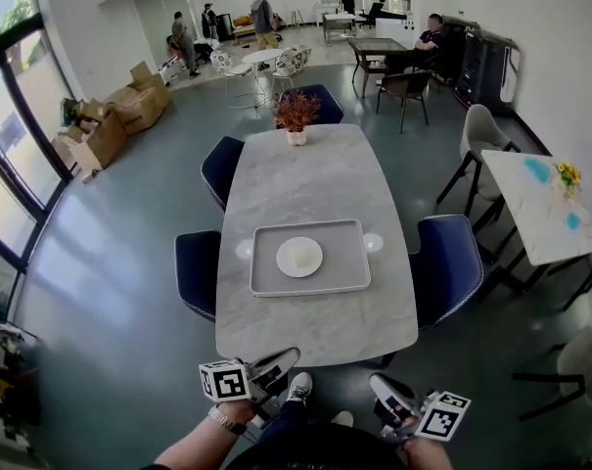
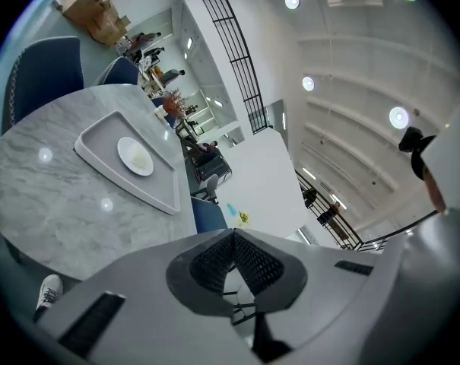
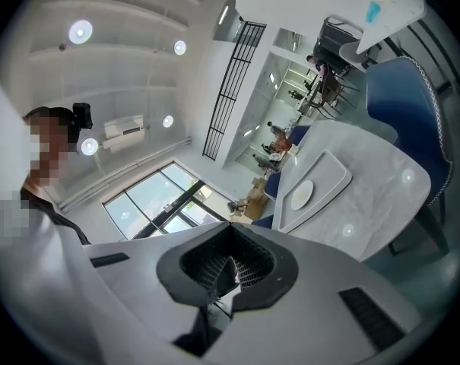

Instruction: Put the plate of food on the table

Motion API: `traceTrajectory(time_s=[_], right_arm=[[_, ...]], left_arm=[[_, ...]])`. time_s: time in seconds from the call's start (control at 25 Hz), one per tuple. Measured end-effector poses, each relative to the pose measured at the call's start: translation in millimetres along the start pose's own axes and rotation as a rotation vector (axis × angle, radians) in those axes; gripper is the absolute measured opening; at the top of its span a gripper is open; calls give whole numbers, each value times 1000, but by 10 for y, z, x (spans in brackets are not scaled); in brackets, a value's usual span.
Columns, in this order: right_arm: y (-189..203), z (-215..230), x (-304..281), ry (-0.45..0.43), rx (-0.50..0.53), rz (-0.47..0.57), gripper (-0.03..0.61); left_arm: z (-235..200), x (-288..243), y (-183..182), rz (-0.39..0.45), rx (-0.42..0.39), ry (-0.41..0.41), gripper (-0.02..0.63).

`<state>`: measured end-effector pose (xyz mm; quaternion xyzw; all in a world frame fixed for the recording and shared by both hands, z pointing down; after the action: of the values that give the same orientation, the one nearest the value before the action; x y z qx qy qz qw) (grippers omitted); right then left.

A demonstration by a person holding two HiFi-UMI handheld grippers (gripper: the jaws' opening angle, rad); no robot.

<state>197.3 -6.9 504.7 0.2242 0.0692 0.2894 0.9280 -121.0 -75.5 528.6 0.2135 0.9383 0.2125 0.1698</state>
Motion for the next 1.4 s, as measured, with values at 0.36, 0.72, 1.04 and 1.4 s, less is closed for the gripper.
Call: traceTrajectory(time_s=[0.36,0.72,1.04,1.4], right_arm=[[289,76,-66,-83,-48,-157,11],[509,-64,-243,-123,-34,-240,11],[886,-270,-361,-126,-21,-261,11],[1491,-662,-448,-106,-5,-258,11]], left_arm=[[347,255,681,5,-10,7,8],[481,558,1011,21,-9,37,8],[482,969,1177,23,-44,45,8],[483,1525,1445,9,5,98,8]])
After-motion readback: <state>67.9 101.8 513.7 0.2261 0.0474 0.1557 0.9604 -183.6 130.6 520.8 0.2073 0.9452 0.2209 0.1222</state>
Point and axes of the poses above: the fingertips, and each gripper's own axes: x backward along the fingers, z to its right, y out of its underside, the point moved 10 cm from there along x, backward along the fingers, and after that the axes turned 5 degrees about -z, right-handed, at the moved point
